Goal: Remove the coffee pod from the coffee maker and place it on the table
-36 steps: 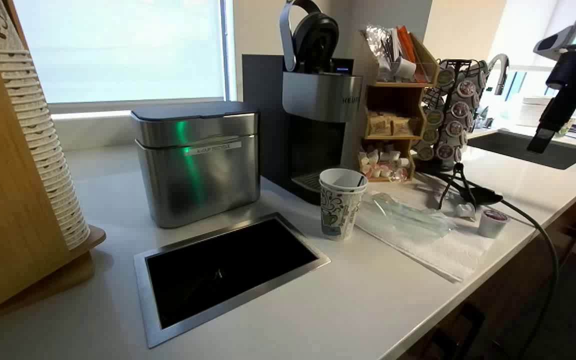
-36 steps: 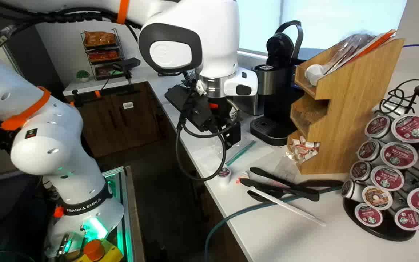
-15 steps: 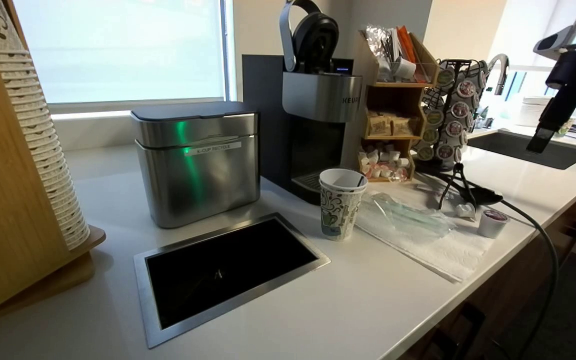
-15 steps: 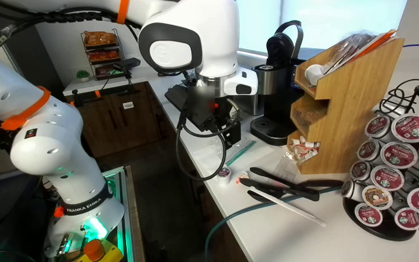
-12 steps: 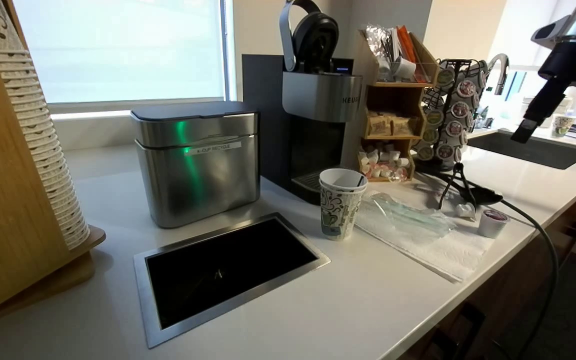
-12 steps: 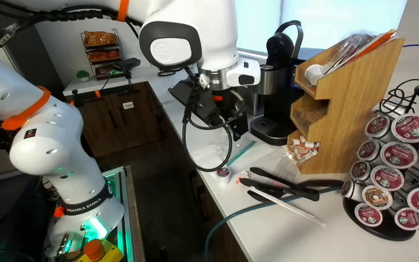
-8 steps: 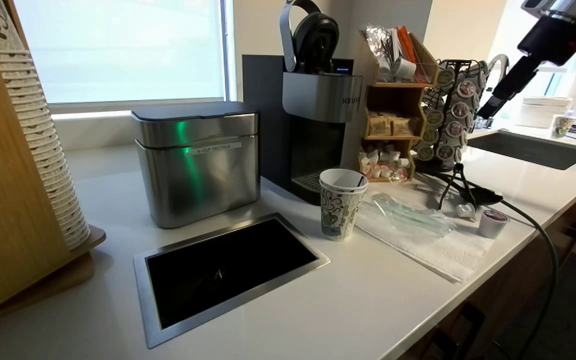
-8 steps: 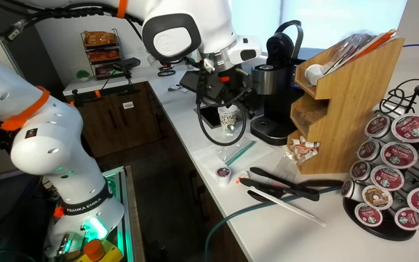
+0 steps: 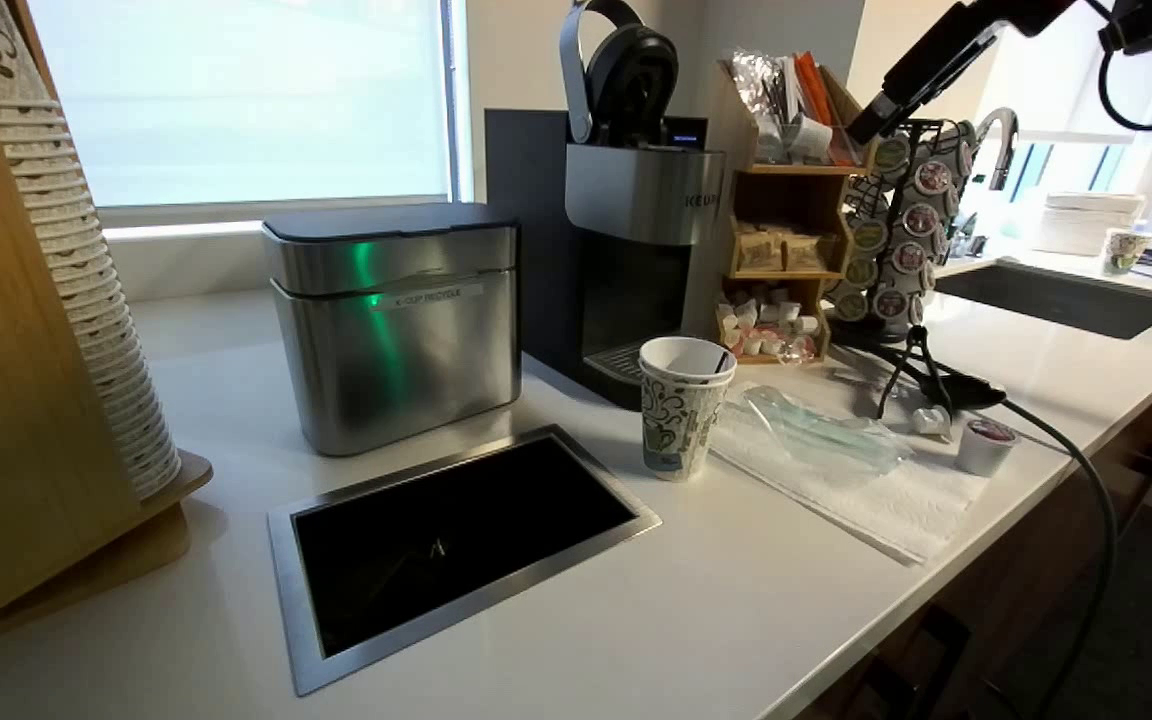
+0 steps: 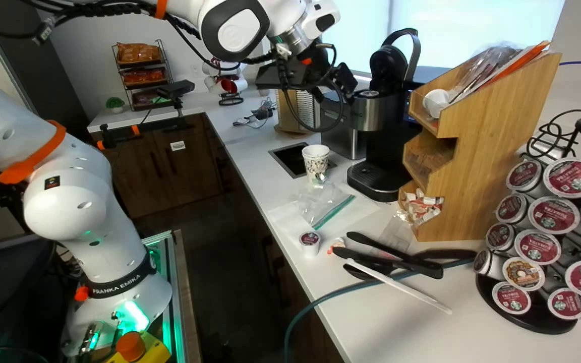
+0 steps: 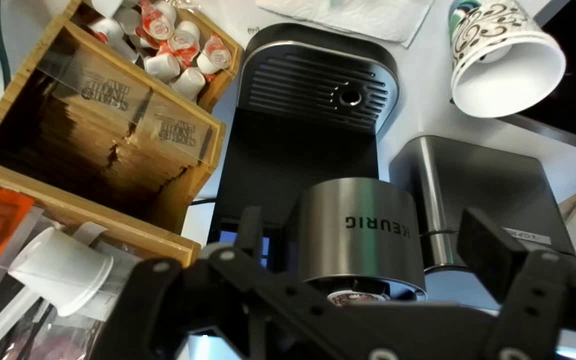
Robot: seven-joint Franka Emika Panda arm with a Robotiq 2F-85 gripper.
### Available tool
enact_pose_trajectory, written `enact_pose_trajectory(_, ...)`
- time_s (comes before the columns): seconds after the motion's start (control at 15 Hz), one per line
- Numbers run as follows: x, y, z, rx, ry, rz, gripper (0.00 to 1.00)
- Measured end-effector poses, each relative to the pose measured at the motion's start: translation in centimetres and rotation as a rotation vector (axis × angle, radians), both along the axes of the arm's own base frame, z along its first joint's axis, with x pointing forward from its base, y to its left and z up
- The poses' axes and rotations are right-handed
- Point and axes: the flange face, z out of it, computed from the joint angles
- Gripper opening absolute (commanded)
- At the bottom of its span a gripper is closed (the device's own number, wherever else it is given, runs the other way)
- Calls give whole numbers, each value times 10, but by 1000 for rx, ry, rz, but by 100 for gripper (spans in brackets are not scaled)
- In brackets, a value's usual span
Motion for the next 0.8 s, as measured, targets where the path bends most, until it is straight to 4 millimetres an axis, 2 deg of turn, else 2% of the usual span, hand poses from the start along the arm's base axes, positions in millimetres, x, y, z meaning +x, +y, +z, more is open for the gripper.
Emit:
enact_pose_trajectory(0.27, 1, -2, 2, 9, -4, -11, 100)
enact_pose_trajectory(0.4, 6, 2, 8, 52, -50, -79, 100)
enact_pose_trajectory(0.8, 35, 30, 15, 157, -151, -225, 100)
